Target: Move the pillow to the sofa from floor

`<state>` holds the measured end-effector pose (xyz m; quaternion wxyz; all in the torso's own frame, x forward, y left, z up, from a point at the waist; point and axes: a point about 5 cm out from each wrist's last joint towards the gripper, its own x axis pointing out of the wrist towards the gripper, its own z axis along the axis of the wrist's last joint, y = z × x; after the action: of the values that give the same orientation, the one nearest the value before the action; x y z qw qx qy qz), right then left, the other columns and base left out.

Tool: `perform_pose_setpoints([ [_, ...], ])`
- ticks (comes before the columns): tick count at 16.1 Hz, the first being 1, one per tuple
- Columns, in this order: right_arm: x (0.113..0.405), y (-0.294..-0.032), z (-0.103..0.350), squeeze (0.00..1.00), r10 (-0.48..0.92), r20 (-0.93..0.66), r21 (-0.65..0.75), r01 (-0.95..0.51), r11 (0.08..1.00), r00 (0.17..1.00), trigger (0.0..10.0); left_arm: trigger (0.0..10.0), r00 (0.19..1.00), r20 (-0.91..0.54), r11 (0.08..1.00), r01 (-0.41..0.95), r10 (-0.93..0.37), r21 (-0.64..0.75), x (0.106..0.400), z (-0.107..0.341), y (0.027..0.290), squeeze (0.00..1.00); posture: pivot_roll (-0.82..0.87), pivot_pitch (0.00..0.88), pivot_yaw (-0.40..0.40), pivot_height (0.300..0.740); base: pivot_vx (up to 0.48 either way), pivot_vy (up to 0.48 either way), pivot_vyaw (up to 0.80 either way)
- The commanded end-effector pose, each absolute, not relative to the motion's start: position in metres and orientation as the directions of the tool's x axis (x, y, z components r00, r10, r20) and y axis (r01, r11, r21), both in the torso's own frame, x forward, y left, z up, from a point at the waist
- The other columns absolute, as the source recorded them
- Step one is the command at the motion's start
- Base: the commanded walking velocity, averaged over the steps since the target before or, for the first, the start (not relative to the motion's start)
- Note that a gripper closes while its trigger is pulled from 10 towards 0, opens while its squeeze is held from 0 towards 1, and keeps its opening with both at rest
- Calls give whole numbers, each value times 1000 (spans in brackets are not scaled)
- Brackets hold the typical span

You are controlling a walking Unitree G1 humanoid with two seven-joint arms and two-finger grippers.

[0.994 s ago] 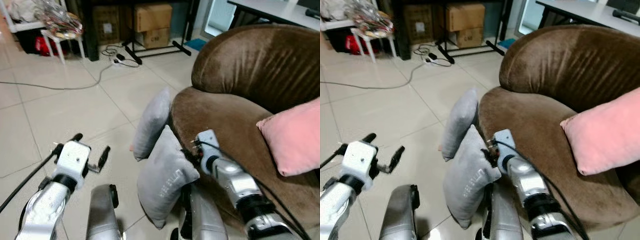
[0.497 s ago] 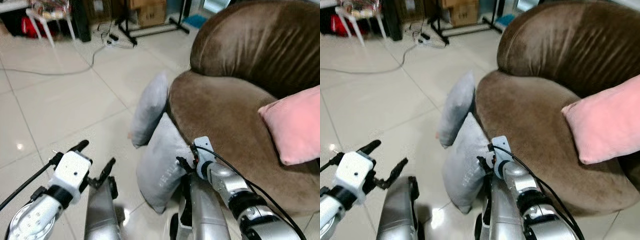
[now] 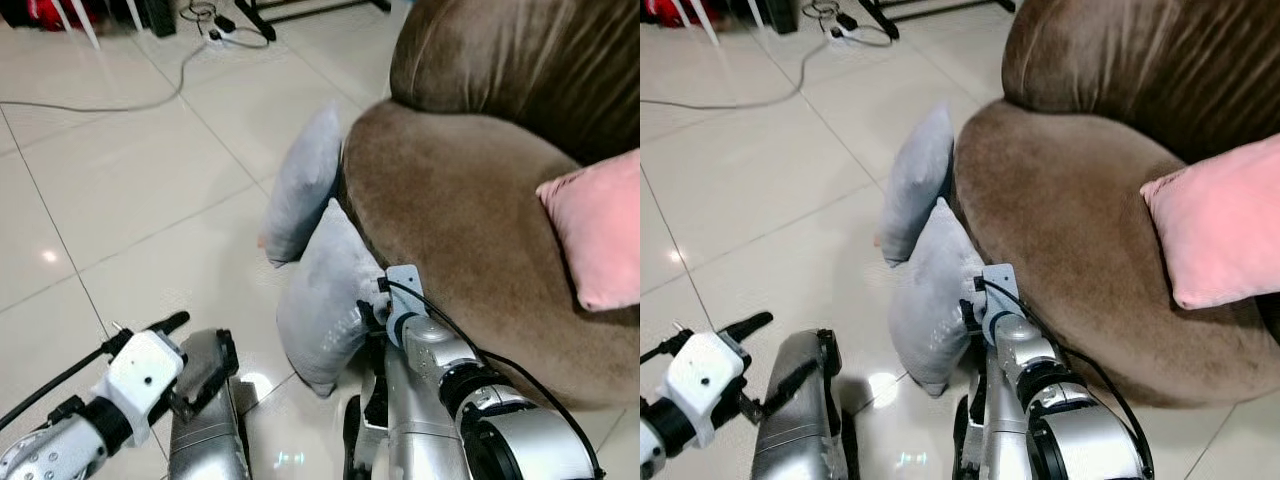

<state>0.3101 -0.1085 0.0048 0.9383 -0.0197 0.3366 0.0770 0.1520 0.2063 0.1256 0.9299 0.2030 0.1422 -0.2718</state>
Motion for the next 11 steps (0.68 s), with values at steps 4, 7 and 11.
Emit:
perform_pose_setpoints([
  [4, 306, -101, 1, 0, 196, -628, 145, -135, 980, 753, 0, 10000, 778, -394, 754, 605, -489, 258, 148, 128, 204, 0, 189, 250, -81, 512, 0, 0, 0],
  [7, 308, -100, 4, 0, 226, -610, 172, -151, 973, 759, 0, 10000, 773, -396, 761, 606, -495, 232, 147, 131, 206, 0, 188, 244, -81, 512, 0, 0, 0],
  [11, 307, -100, 3, 0, 252, -603, 187, -173, 967, 757, 0, 10000, 774, -398, 766, 603, -493, 223, 148, 133, 208, 0, 189, 238, -86, 512, 0, 0, 0],
])
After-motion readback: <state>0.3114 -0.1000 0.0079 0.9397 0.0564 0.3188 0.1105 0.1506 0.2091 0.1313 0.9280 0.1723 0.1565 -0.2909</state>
